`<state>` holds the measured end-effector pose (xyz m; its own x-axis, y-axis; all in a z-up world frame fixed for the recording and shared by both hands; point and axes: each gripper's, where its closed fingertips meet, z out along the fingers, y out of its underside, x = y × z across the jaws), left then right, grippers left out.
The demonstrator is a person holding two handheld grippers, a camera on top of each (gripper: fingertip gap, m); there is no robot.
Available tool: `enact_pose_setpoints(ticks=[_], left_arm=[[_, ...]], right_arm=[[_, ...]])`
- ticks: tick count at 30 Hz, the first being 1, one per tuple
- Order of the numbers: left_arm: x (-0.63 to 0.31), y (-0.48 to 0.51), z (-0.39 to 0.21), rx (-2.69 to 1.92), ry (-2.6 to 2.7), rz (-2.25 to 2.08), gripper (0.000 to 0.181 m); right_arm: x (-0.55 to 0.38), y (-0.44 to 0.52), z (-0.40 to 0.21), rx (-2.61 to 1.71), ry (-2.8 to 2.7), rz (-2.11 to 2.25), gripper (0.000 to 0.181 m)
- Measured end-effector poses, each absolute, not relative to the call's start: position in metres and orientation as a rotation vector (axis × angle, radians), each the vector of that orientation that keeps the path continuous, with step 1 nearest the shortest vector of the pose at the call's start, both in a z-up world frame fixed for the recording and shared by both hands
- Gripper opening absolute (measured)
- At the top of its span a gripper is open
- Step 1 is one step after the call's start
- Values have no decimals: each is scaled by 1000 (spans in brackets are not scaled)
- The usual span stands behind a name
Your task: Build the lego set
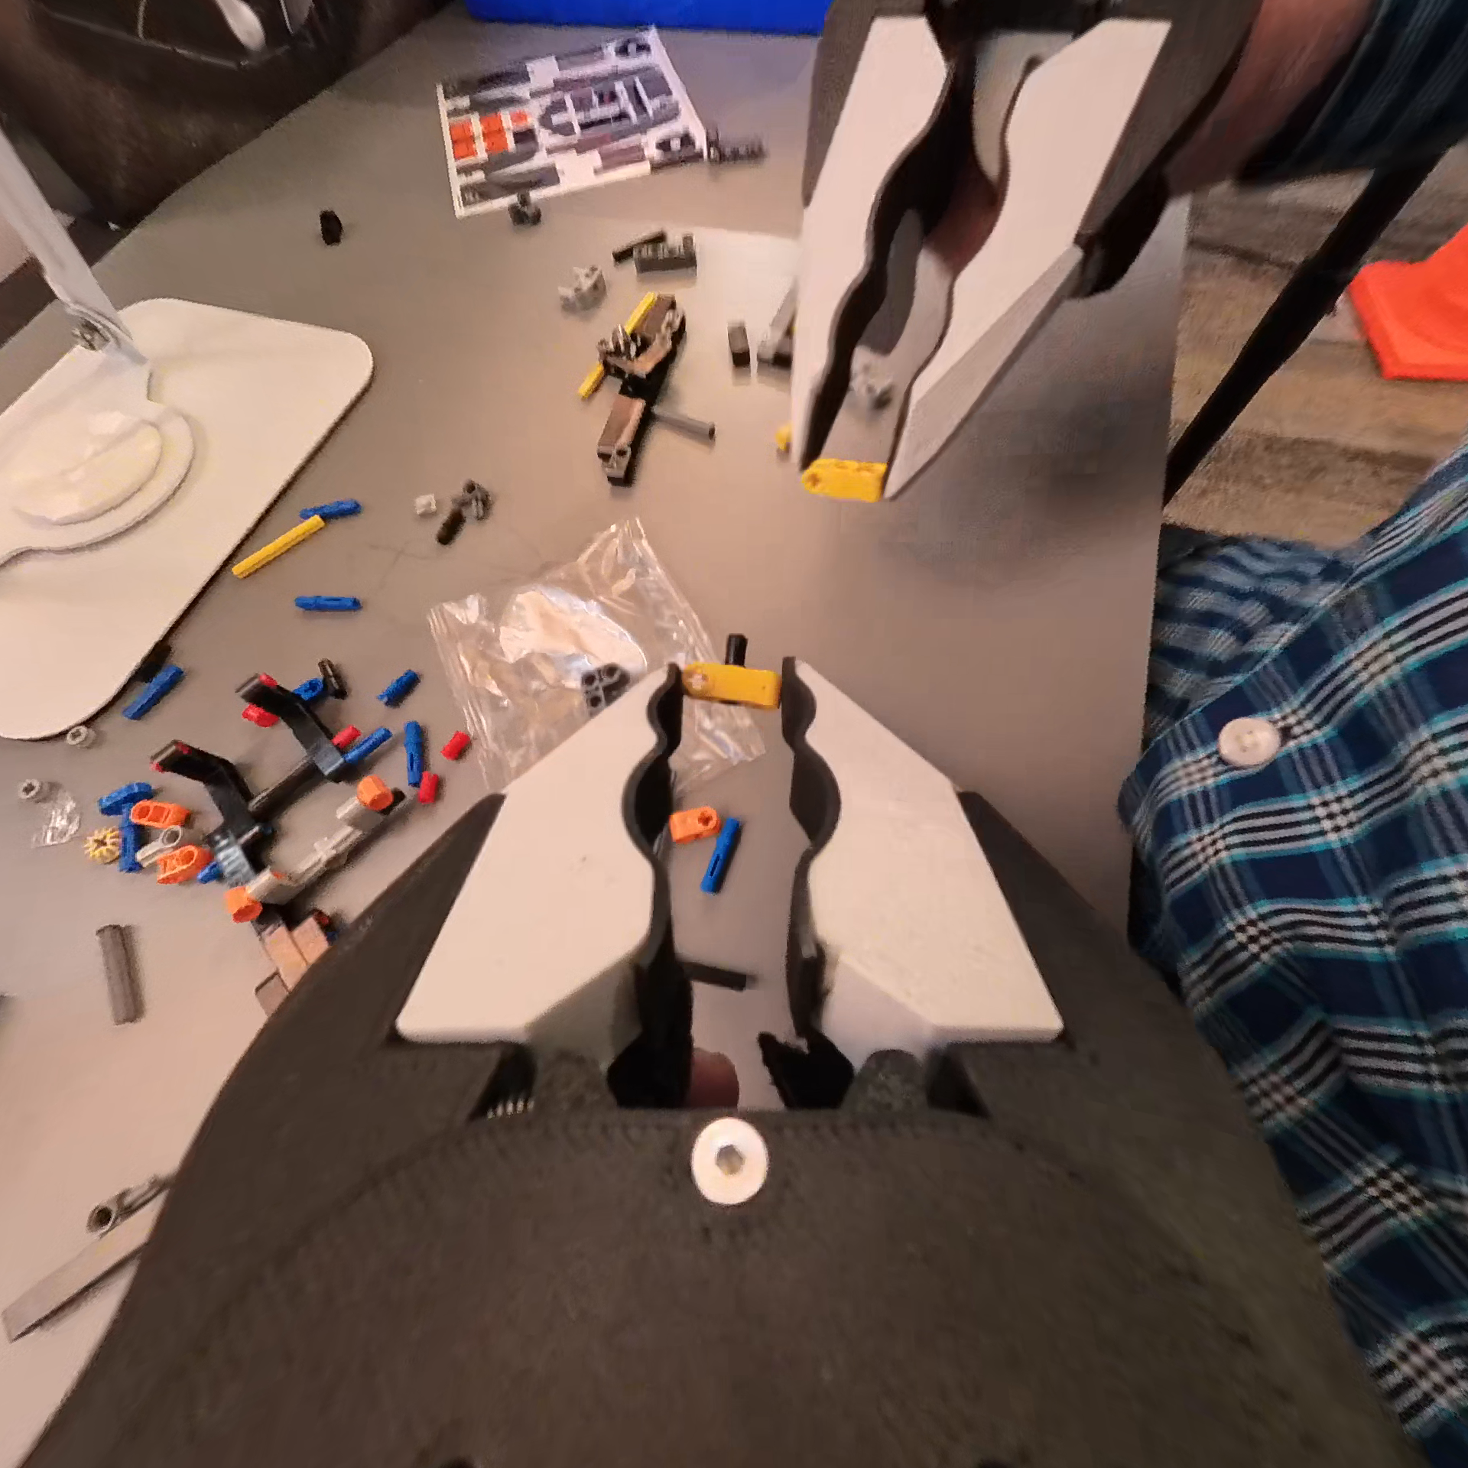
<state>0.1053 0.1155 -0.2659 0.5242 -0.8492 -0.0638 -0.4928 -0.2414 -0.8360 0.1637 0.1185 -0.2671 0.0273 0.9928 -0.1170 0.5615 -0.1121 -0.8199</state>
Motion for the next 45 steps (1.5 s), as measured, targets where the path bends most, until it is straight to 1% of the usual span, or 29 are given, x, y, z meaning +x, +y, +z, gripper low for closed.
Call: enact_pose_setpoints(ticks=[1,6,14,22,33,45], left_arm=[[108,116,-260,-1879,1080,-551,22],[116,118,-229,-1796,977,-711,22],[122,120,-199,-1708,870,-888,22],[125,121,-187,-1662,824,-1003,22],[129,121,-178,-1660,825,-1050,22],[130,122,-190,-1771,957,-941,22]], right_arm=[[155,118,-254,-1684,-1545,1041,21],[127,115,-210,-1489,-1412,1354,21],[117,120,-181,-1301,-1301,1569,21],[115,121,-173,-1237,-1286,1624,21],[116,121,-163,-1189,-1251,1679,21],[117,121,-173,-1216,-1565,1364,21]])
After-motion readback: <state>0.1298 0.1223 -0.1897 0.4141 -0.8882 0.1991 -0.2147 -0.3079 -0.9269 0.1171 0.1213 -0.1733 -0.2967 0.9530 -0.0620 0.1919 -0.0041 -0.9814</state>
